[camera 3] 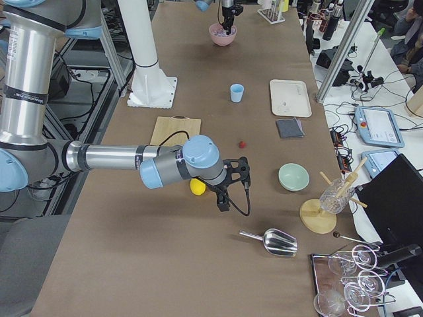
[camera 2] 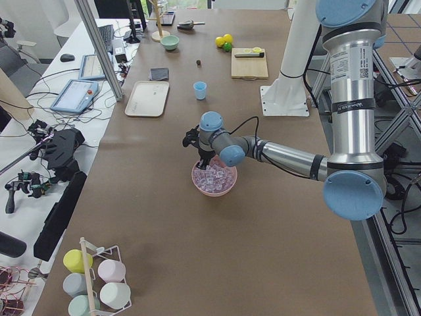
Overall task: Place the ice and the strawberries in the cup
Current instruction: 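Lower the left gripper into the pink bowl and grasp more ice, then carry the ice cubes over the light-blue cup and release them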
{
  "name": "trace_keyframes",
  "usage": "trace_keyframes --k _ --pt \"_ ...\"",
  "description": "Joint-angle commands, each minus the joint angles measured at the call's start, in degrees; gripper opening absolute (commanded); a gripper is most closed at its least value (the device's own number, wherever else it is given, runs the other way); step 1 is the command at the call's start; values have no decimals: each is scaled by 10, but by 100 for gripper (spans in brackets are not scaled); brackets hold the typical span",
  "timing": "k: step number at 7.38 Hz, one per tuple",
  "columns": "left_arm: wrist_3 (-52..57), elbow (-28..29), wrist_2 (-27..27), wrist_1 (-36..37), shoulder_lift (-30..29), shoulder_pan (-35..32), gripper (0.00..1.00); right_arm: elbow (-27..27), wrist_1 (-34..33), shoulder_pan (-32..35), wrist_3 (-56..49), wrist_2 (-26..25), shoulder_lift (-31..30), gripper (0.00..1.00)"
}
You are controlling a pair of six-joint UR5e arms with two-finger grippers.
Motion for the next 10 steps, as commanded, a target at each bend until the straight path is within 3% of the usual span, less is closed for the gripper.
trace_keyframes --k 1,3,5,7,10 --pt "1 -2 -87 1 -21 -65 0 0 0 0 1 0 0 100" --pt "-24 0 -133 5 -67 -89 0 0 0 0 2 0 0 100" --pt "-185 5 -149 5 -162 -82 0 1 0 0 2 0 0 100" --pt "-344 16 -121 4 -250 -18 0 1 0 0 2 1 0 100" --pt "-576 35 140 2 -350 144 0 1 0 0 2 1 0 100"
